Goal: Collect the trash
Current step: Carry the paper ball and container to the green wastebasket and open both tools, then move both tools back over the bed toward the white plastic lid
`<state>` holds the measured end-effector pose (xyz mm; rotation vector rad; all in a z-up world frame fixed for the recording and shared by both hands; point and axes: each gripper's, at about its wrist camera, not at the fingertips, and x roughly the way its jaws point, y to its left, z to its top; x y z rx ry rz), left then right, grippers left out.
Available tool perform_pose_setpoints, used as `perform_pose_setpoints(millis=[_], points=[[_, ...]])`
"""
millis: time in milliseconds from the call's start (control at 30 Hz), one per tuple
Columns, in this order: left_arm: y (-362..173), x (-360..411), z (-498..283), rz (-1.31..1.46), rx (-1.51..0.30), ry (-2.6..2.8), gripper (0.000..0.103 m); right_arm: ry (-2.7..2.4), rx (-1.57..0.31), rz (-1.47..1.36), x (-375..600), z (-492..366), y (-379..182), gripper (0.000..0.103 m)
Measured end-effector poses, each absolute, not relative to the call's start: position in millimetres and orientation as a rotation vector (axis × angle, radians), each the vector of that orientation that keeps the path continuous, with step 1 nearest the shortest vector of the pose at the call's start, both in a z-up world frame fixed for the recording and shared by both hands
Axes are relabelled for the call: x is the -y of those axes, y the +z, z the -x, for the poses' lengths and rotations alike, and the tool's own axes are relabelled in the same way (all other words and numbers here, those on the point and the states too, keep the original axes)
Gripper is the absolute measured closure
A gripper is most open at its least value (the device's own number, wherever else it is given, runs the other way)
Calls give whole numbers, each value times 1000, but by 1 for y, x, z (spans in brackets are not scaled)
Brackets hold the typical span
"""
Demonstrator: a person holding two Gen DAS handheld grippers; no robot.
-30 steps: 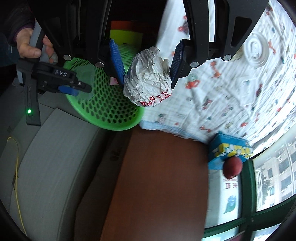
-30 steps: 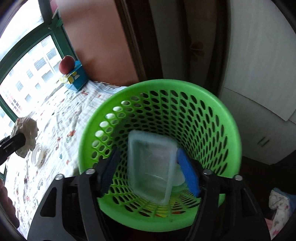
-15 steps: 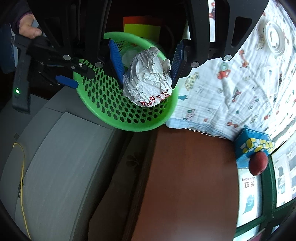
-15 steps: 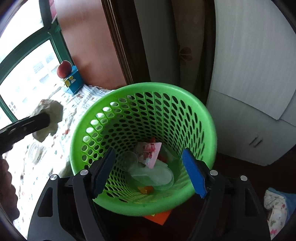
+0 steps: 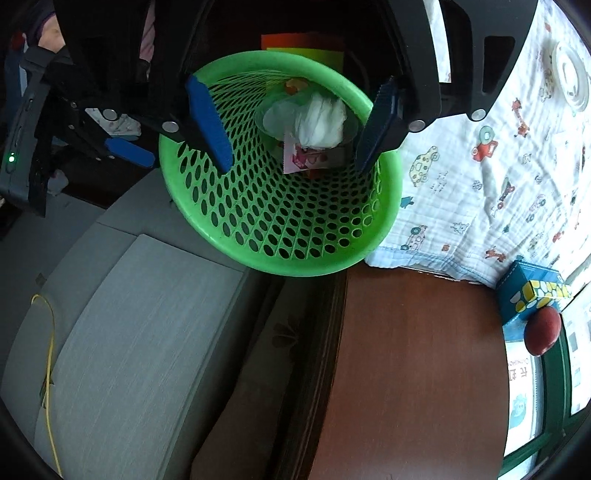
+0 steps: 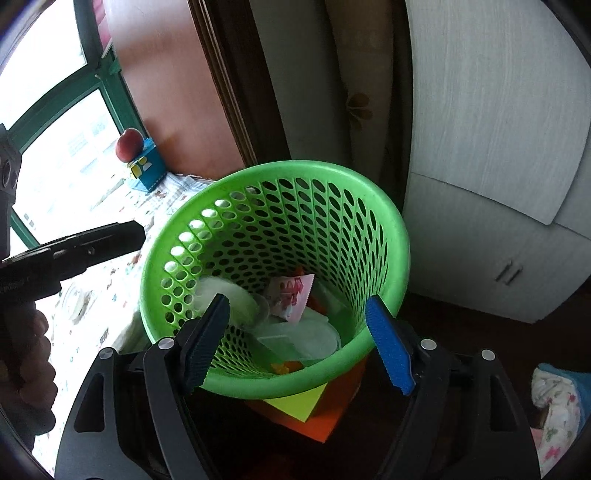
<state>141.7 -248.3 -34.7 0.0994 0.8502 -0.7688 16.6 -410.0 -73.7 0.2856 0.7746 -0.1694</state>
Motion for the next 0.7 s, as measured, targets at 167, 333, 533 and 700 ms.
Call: perform_pose_setpoints(millis=[167,333,533,700], points=[[-27,225,-138,-103,-825,-710,29,-149,-769,-279,401,-16,-71,27],[-24,188,-138,-95,-811,-619,29,-109,-751,-268,384,-18,-64,25],[-29,131,-141,-81,-808,-496,23,-60,-737,-238,360,-26,-53,24],[-35,77,-147,-63,-805,-377,17,-8,-734,-211,336,-38,-47,23]])
